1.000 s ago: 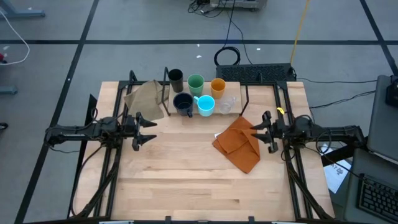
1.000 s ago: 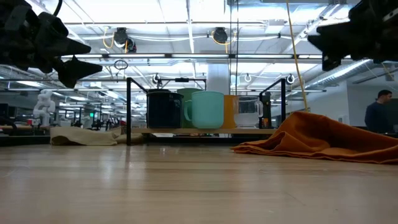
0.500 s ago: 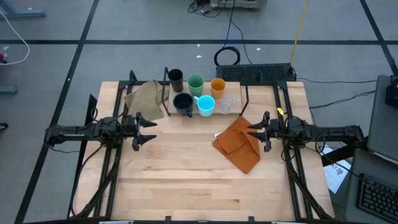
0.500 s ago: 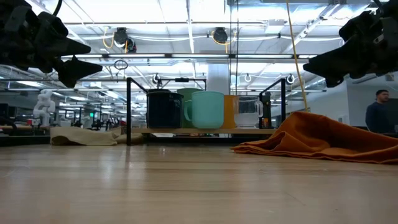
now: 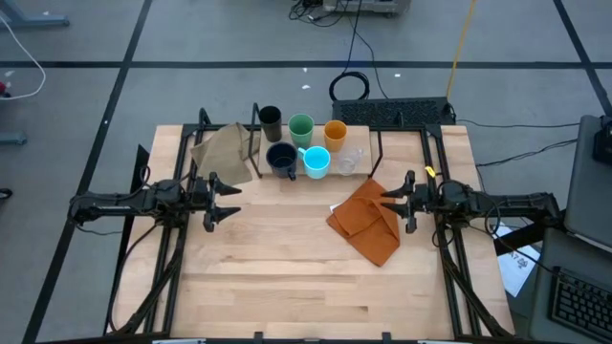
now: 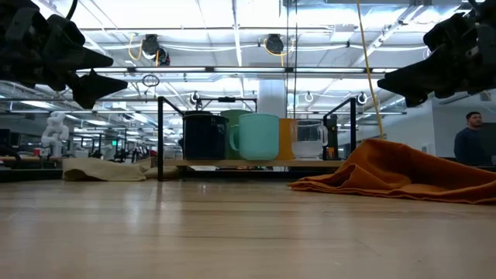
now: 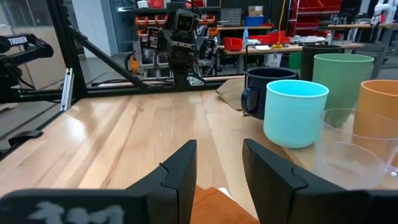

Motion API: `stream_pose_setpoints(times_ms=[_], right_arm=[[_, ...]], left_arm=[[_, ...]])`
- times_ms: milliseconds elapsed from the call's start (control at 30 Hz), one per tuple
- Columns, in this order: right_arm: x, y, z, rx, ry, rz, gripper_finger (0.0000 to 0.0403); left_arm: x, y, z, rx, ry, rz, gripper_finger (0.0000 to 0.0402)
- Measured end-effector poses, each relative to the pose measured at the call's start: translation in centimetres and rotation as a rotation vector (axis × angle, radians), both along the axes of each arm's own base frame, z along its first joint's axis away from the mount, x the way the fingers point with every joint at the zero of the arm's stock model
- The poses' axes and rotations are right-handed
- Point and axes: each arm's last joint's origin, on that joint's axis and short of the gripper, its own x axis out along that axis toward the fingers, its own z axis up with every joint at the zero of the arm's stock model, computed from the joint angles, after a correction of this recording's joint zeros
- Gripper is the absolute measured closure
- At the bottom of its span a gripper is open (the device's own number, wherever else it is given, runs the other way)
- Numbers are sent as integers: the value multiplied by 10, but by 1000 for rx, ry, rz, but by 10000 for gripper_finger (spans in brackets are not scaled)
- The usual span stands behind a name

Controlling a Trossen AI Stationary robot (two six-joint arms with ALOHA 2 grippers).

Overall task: Stack small to large cups/mugs on shelf
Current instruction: Return to Home Position

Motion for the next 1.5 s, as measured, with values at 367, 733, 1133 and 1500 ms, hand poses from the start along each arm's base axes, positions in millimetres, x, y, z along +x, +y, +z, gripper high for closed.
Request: stream_pose_setpoints(times_ms=[367, 733, 1133, 1500], right_arm=[[0, 0, 0, 27, -4, 1, 282], [0, 0, 0, 45, -9, 1, 282], [0, 0, 0, 37, -8, 1, 282], [0, 0, 1, 17, -13, 2, 282]], left_arm=[[0, 1, 0, 125, 8, 20, 103], [0, -1, -1, 170, 9, -5, 103], [0, -2, -1, 148, 8, -7, 103], [0, -2, -1, 173, 0, -7, 103]])
